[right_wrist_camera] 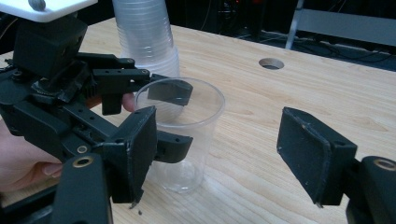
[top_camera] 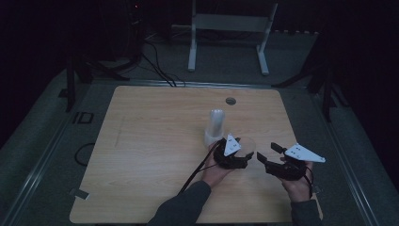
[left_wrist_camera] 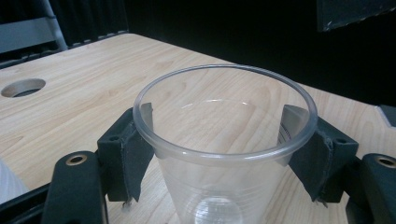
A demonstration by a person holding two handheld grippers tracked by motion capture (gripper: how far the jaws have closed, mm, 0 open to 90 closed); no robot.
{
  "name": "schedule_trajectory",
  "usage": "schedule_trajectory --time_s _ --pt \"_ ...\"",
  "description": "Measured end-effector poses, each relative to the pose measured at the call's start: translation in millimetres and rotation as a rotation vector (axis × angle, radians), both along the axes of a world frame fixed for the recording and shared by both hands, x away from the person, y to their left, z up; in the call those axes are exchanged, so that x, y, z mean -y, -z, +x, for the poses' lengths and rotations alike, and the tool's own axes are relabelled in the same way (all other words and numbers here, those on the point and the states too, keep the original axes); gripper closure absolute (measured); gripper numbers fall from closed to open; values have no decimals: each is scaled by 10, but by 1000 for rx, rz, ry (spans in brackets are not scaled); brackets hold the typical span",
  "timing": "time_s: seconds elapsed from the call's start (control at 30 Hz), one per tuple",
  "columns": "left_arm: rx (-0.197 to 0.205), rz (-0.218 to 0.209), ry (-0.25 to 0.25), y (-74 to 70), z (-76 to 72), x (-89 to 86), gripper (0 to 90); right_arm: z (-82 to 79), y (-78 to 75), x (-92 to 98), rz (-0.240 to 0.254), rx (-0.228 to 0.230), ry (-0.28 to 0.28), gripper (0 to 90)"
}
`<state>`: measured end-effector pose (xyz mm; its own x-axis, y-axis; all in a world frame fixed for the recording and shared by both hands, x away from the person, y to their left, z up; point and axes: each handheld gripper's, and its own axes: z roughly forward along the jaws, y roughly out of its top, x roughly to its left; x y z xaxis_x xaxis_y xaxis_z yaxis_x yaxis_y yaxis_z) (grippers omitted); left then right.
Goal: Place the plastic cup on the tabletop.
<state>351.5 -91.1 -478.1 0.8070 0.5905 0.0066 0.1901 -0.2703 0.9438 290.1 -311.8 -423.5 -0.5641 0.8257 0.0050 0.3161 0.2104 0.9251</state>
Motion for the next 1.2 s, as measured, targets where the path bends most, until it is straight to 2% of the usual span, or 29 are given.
schedule_trajectory --time_s 0.37,0.6,1.1,1.2 --pt "-13 3 2 32 -5 21 262 3 2 -2 -1 -1 -2 285" --pt "-25 11 22 54 -23 34 253 1 0 4 2 -1 -1 285" --pt "-83 45 30 119 -15 21 199 -1 0 7 3 -2 -1 285" --pt "-91 40 32 122 -17 14 194 0 2 8 1 -2 -1 285"
